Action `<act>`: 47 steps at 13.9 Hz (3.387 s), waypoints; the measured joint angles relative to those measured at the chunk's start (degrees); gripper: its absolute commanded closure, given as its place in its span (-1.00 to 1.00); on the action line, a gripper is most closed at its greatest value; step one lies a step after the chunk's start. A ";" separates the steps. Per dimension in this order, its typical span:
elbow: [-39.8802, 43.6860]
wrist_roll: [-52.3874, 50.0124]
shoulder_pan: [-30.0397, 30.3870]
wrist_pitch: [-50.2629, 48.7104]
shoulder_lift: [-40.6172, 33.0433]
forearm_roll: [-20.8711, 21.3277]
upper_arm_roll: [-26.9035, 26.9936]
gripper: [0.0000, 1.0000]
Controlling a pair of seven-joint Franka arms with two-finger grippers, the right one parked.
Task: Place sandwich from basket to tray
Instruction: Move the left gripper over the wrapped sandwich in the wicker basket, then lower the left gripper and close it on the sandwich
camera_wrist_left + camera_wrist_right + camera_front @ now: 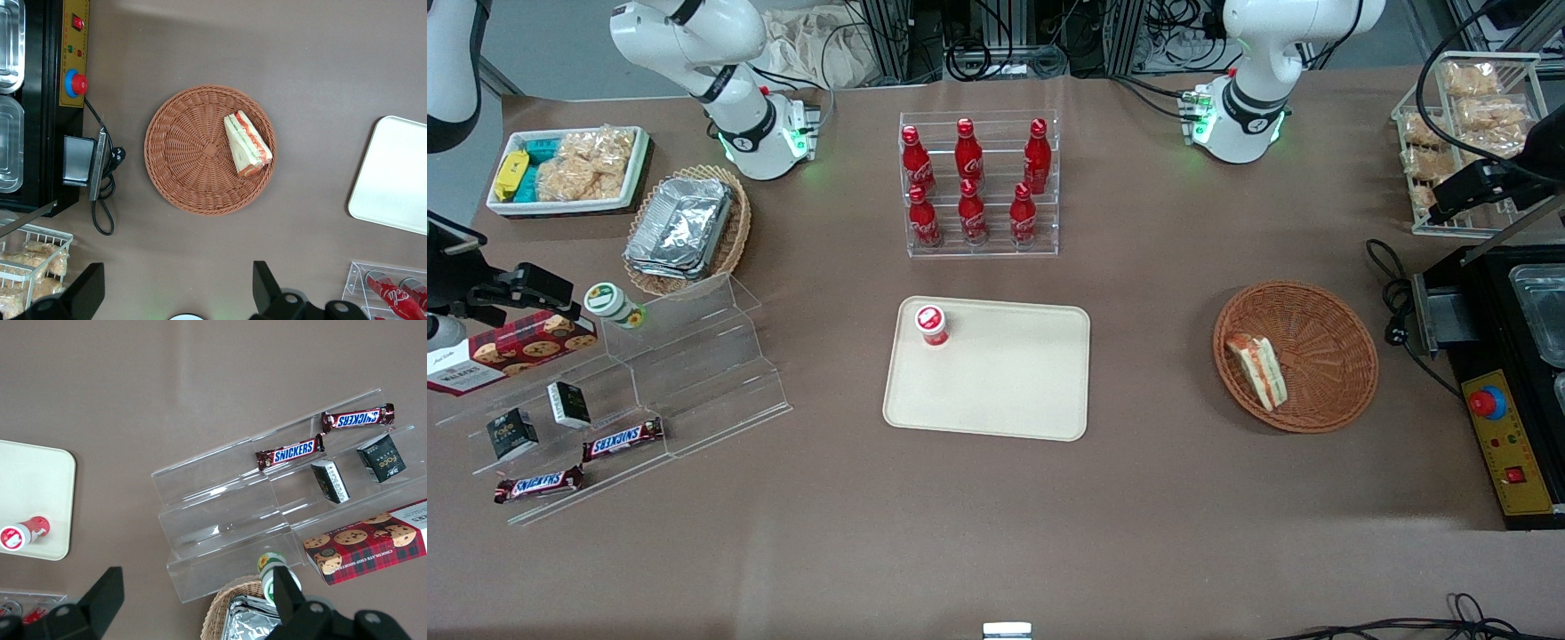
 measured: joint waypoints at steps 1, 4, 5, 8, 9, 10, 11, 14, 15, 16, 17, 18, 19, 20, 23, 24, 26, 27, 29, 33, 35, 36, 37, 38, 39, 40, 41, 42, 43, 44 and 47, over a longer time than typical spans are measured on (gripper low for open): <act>-0.05 0.03 0.00 -0.02 0.00 0.00 -0.07 -1.00; -0.08 0.05 0.00 -0.04 0.01 -0.01 -0.09 -1.00; -0.13 0.05 0.00 -0.04 0.03 -0.01 -0.09 -1.00; -0.45 0.07 0.00 -0.05 0.18 -0.02 -0.13 -1.00; -0.56 0.07 -0.01 -0.05 0.40 -0.02 -0.18 -1.00; -0.63 0.07 -0.01 -0.04 0.84 -0.03 -0.21 -1.00; -0.65 0.01 -0.01 0.00 1.51 -0.04 -0.32 -1.00; -0.72 -5.28 -0.03 2.30 5.16 -0.05 -2.19 -1.00; -0.75 -7.74 -0.04 3.70 6.89 -0.03 -3.01 -1.00; -0.80 -10.00 -0.05 5.15 8.81 -0.01 -3.89 -1.00; -0.88 -12.23 -0.06 6.74 10.82 0.03 -4.72 -1.00; -0.96 -14.44 -0.14 8.41 12.98 0.07 -5.35 -1.00; -1.04 -16.44 -0.43 9.95 15.30 0.09 -5.66 -1.00; -1.11 -18.28 -0.83 11.47 17.61 0.11 -5.83 -1.00; -1.62 -22.63 -2.05 16.29 24.13 0.20 -5.94 -1.00; -2.32 -23.66 -2.49 18.26 26.01 0.51 -5.94 -1.00; -5.62 -26.04 -2.92 23.84 28.55 1.38 -5.95 -1.00; -8.01 -26.61 -2.93 26.82 29.12 1.60 -5.94 -1.00; -12.78 -27.04 -2.97 32.01 29.33 1.72 -5.94 -1.00; -18.74 -27.73 -4.44 37.61 29.45 3.82 -5.96 -1.00; -20.43 -28.09 -4.79 37.91 29.74 7.17 -5.96 -0.84; -21.04 -28.13 -4.88 38.06 29.93 8.16 -5.95 -0.54; -21.39 -28.13 -4.95 38.15 30.05 8.74 -5.95 -0.15; -21.45 -28.13 -4.97 38.15 30.09 8.91 -5.95 0.24; -21.42 -28.13 -4.98 38.16 30.06 8.97 -5.95 0.48; -21.31 -28.13 -4.98 38.17 30.01 8.98 -5.95 0.56; -21.05 -28.13 -4.98 38.11 29.91 9.01 -5.94 0.56; -20.47 -28.13 -4.98 37.82 29.76 9.04 -5.93 0.56; -19.40 -28.13 -4.98 36.67 29.47 9.06 -5.93 0.56; -17.94 -28.12 -5.00 34.75 28.91 9.14 -5.93 0.56; -12.18 -27.62 -5.19 26.55 24.93 9.27 -6.40 0.56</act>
